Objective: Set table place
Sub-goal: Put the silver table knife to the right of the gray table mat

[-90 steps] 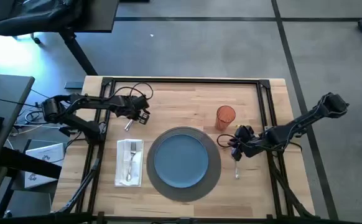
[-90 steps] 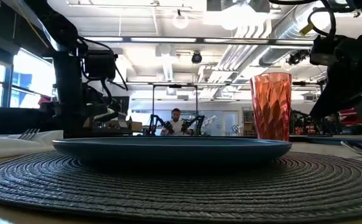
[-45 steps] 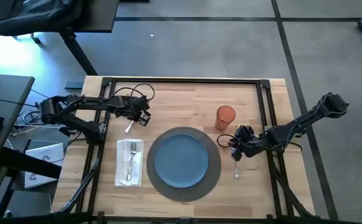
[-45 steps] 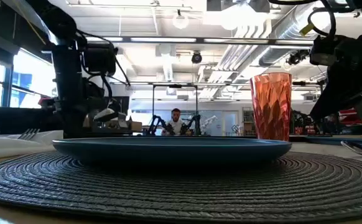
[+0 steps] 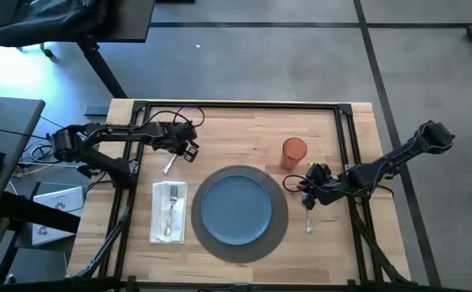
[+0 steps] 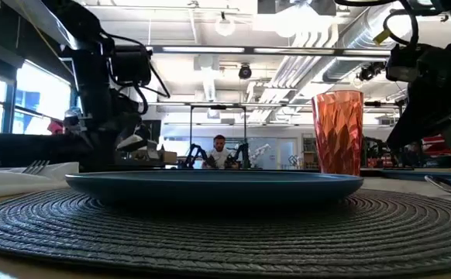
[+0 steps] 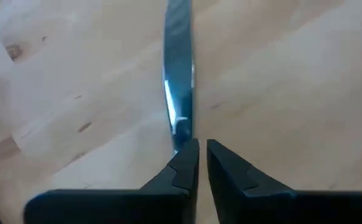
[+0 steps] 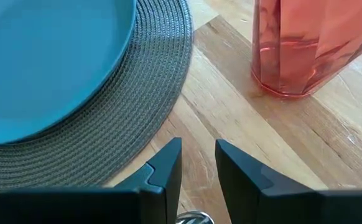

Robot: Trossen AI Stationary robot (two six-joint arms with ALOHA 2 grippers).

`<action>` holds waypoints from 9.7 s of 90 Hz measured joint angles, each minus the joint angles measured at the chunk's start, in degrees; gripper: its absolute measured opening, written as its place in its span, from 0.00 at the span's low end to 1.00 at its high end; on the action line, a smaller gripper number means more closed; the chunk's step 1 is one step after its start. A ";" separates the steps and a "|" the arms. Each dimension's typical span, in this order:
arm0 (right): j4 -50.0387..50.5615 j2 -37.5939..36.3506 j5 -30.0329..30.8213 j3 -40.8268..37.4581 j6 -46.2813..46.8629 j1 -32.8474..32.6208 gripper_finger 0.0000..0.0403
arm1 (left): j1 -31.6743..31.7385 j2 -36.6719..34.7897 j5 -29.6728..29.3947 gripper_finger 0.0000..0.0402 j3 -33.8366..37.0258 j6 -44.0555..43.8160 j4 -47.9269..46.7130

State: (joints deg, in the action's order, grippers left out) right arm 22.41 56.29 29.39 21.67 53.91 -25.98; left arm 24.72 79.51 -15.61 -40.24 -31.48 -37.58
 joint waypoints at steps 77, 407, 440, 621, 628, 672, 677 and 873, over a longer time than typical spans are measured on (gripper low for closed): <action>-0.02 -0.02 -0.30 -0.01 0.46 0.09 0.21 | -3.66 -0.27 -4.39 0.32 13.02 -6.47 11.40; -6.38 -0.02 1.92 -0.02 -3.44 0.11 0.21 | -8.19 9.92 2.64 0.31 11.38 18.18 43.42; -6.38 -0.02 1.94 -0.02 -3.89 0.11 0.21 | -8.30 9.96 4.93 0.01 11.44 18.25 41.76; -5.50 0.00 1.53 -0.02 -4.04 0.10 0.21 | -7.64 7.04 5.94 0.42 8.65 18.11 32.22; -5.50 0.00 1.53 -0.02 -4.04 0.11 0.21 | -7.64 7.10 5.89 0.42 8.65 18.12 32.14; -5.50 0.00 1.53 -0.02 -5.26 0.09 0.21 | -7.62 7.18 6.28 0.42 8.69 17.39 31.80; -5.50 0.00 1.51 -0.02 -6.03 0.09 0.21 | -7.62 7.18 6.31 0.42 8.71 17.22 31.80; -7.06 74.89 -25.10 78.38 -38.87 35.26 0.21 | -11.66 -7.81 5.78 0.42 14.50 13.94 13.37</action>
State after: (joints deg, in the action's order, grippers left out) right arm 15.35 131.18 4.29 100.05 15.04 9.28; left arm 13.06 71.70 -9.83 -25.74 -17.54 -24.21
